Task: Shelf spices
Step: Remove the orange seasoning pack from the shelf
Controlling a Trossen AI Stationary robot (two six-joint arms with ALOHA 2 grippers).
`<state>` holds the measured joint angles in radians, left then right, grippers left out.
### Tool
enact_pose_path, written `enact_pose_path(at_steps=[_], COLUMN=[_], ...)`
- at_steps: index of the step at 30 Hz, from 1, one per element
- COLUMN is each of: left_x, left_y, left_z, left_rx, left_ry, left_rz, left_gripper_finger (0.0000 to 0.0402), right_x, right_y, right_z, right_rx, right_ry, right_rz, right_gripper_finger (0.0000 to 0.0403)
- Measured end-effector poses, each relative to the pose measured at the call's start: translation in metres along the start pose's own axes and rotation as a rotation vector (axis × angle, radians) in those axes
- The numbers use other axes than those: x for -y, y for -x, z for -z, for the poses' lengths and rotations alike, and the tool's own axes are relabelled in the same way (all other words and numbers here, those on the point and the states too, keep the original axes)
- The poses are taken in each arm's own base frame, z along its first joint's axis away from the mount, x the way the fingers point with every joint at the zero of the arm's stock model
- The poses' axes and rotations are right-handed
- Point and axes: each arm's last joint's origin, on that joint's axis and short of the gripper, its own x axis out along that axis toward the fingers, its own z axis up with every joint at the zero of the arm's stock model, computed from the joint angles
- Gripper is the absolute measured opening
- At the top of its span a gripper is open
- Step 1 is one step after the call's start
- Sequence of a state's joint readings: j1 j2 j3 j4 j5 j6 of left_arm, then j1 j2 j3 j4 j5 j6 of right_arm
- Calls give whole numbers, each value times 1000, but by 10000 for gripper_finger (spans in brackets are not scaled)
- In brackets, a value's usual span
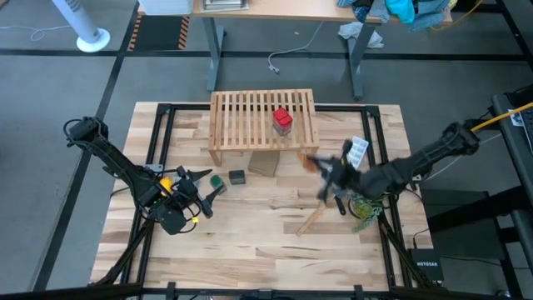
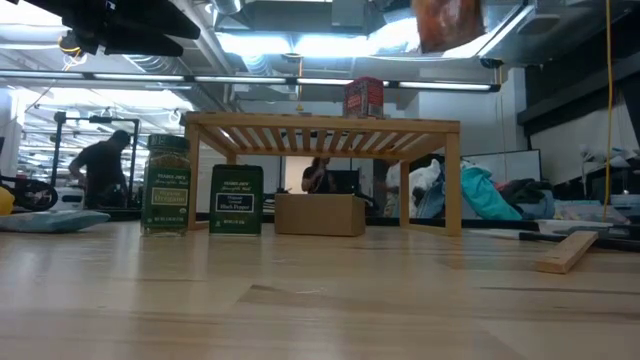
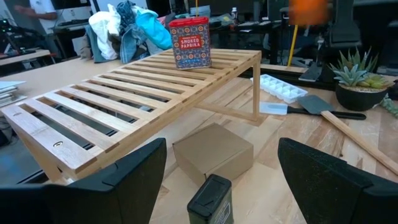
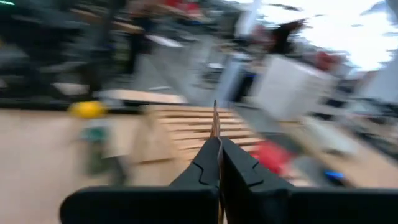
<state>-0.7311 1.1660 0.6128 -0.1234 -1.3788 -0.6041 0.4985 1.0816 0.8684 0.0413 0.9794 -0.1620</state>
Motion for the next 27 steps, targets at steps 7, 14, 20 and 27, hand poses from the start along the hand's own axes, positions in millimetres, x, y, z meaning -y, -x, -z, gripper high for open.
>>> enact_pose_path(at_steps=[7, 14, 20, 27], left_x=[0, 0, 0, 0], left_y=[0, 0, 0, 0], left_z=[0, 0, 0, 0], left_rx=[0, 0, 0, 0], left_ry=[1, 2, 3, 3], left_rz=[0, 0, 0, 0], left_gripper_finger=[301, 301, 301, 301], right_x=[-51, -76, -73, -57], right_y=[28, 26, 7, -29], right_z=[34, 85, 121, 147], right_rx=[-20, -40, 16, 56], right_ry=[-94, -165, -286, -275], right_rz=[-253, -226, -313, -391], right_gripper_finger=[1, 0, 0, 0])
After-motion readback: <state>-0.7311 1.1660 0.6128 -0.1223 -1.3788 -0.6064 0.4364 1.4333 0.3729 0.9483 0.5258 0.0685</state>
